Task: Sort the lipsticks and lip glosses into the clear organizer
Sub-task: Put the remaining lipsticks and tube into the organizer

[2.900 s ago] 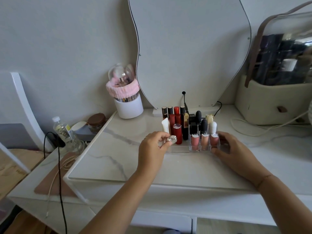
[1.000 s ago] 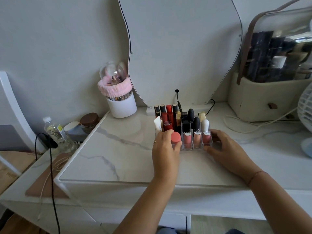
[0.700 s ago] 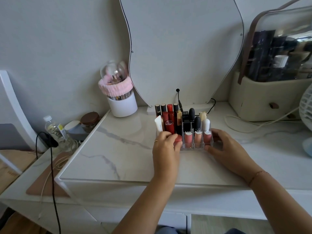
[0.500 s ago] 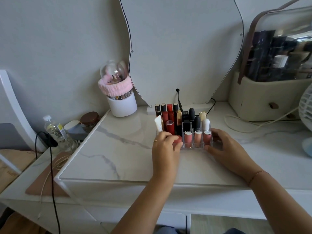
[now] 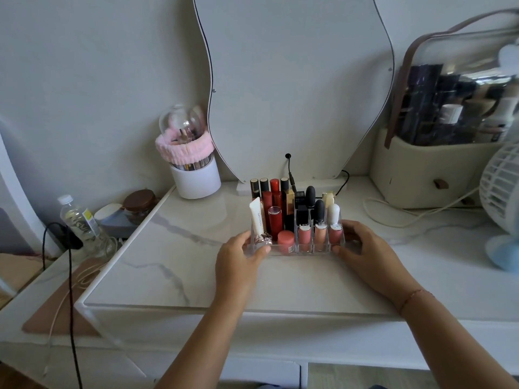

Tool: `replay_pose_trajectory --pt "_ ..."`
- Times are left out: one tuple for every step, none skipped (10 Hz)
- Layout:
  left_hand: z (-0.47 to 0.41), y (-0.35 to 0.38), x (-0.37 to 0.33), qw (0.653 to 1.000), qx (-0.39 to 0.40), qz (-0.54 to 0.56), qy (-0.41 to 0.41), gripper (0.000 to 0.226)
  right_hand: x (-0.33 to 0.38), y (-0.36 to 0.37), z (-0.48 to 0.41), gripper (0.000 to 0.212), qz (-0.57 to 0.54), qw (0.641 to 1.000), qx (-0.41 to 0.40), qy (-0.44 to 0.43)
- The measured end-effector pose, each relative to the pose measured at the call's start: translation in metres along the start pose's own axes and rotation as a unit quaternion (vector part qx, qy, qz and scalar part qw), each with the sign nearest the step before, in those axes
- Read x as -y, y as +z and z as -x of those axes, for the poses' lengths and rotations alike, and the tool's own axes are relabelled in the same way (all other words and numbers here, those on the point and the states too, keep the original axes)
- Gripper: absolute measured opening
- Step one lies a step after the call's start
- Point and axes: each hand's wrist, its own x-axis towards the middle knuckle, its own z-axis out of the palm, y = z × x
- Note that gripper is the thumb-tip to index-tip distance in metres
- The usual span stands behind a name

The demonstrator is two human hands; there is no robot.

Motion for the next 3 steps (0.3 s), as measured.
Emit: replay_pose_trajectory --pt "0.002 -0.002 0.003 1.000 -0.015 -0.010 0.008 0.039 0.005 -0.001 0.001 0.040 0.006 1.000 0.003 0.003" --pt "0.014 -0.005 0.004 0.999 -0.029 -0.038 0.016 0.056 0.008 -0.002 0.004 0.038 -0.007 1.000 0.007 0.009" --pt "0.031 -0.003 0.010 0.997 -0.002 -0.065 0.047 0.058 0.007 0.000 0.000 0.049 -0.019 0.999 0.004 0.031"
